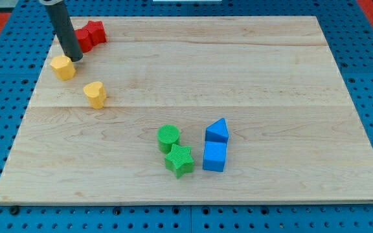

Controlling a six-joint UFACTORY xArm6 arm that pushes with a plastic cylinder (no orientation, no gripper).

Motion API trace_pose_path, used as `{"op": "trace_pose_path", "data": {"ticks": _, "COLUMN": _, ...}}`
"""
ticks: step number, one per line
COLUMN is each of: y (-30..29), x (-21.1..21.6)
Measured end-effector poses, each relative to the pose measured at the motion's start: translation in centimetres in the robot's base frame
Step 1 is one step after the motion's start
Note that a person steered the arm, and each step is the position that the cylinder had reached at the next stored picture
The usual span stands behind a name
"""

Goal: Move the yellow hexagon towards bottom left

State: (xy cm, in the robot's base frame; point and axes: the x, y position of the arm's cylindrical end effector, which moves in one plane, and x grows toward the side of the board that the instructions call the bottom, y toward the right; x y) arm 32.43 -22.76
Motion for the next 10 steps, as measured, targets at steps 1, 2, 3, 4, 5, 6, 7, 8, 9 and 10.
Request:
{"op": "trace_pose_path", "data": {"ticks": 1, "y": -1.6, "x": 0.2}}
{"op": "trace_pose_path", "data": {"ticks": 2, "y": -4.1, "x": 0.3}}
{"op": "trace_pose_path", "data": {"ticks": 3, "y": -1.0, "x": 6.2}}
{"op": "trace_pose_path", "data": {"ticks": 4, "y": 3.2, "x": 13.4}}
{"op": "trace_pose_path", "data": {"ticks": 5, "y": 3.3, "x": 18.6}}
{"op": "trace_pose_path", "data": {"ticks": 6, "y": 4.2, "x": 19.2}}
{"op": "trace_pose_path", "data": {"ticks": 7, "y": 10.0, "x": 20.7}}
{"op": "trace_pose_path", "data": {"ticks": 8, "y": 6.6, "x": 23.0}}
{"op": "trace_pose_path", "data": {"ticks": 9, "y": 8.0, "x": 21.7}}
{"op": "trace_pose_path", "data": {"ticks": 10, "y": 16.2, "x": 15.1}}
